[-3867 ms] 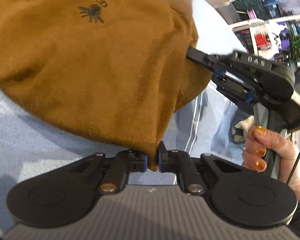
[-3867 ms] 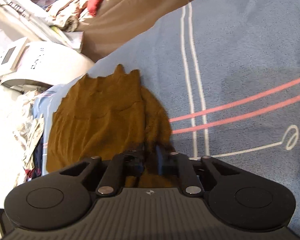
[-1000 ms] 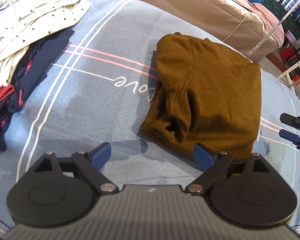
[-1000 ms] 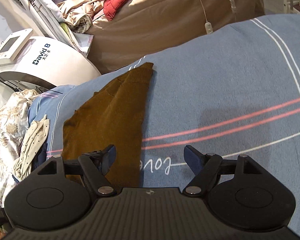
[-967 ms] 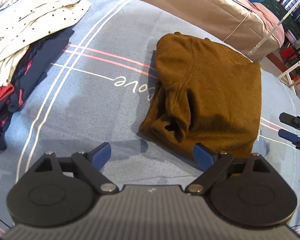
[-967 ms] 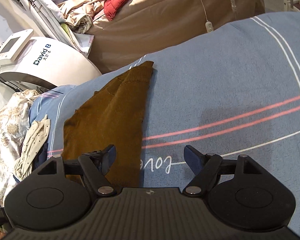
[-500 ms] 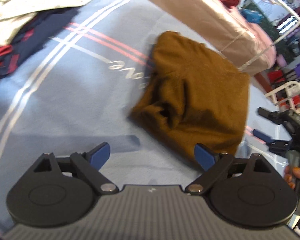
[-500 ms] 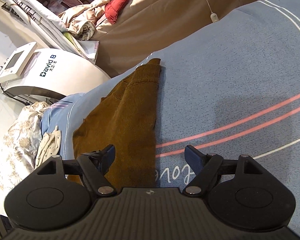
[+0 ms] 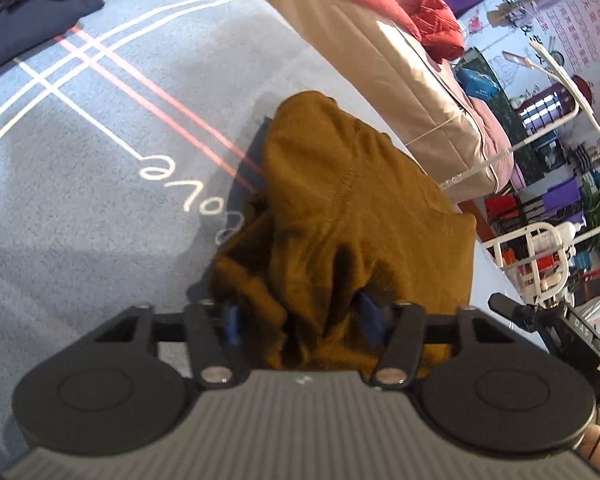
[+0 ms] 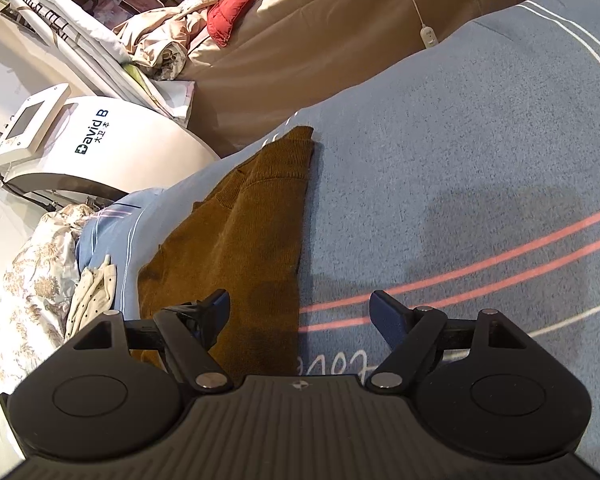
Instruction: Fold small clothes
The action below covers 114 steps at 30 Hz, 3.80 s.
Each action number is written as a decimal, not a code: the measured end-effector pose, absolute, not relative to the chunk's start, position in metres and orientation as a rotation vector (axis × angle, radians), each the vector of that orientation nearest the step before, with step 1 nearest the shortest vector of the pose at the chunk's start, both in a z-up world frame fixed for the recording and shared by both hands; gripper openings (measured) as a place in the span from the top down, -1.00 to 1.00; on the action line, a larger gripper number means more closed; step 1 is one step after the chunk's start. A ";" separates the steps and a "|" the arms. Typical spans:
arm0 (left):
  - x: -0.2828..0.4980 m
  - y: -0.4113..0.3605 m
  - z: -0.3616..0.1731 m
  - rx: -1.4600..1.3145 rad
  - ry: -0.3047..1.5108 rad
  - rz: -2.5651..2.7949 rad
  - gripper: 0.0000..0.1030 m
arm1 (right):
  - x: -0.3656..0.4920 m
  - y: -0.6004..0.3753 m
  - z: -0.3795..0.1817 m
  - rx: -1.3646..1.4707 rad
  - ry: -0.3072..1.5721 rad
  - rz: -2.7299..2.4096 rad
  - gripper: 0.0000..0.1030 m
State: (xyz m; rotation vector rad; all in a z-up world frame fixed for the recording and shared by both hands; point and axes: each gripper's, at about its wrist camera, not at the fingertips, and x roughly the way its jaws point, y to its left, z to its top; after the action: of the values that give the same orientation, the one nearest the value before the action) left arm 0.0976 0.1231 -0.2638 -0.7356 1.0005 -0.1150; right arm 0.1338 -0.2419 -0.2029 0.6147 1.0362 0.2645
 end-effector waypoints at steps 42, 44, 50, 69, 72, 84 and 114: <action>0.151 0.035 -0.196 -0.705 1.079 -0.266 0.69 | 0.138 -0.228 -0.119 0.411 0.835 0.145 0.38; 0.151 0.005 -0.182 -0.691 1.072 -0.337 0.69 | 0.129 -0.256 -0.102 0.421 0.798 0.106 0.38; 0.147 -0.124 -0.140 -0.635 1.060 -0.513 0.69 | 0.090 -0.371 -0.049 0.403 0.736 0.017 0.39; 0.044 -0.518 -0.138 -0.540 1.266 -0.501 0.56 | 0.115 -0.711 -0.049 0.266 0.988 -0.128 0.12; 0.044 -0.511 -0.140 -0.470 1.253 -0.515 0.06 | 0.094 -0.714 -0.065 0.234 0.931 -0.155 -0.73; 0.039 -0.523 -0.054 -0.004 0.840 -0.685 -0.39 | -0.014 -0.688 -0.009 -0.016 0.666 0.172 -0.47; 0.051 -0.552 -0.048 0.236 0.995 -0.651 -0.99 | -0.059 -0.666 -0.030 -0.029 0.882 -0.099 -1.00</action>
State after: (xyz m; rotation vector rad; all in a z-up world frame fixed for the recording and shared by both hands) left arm 0.0513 -0.5518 -0.0481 0.2358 0.9945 -0.6509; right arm -0.0592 -0.6658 -0.0305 -0.0288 0.8816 -0.0989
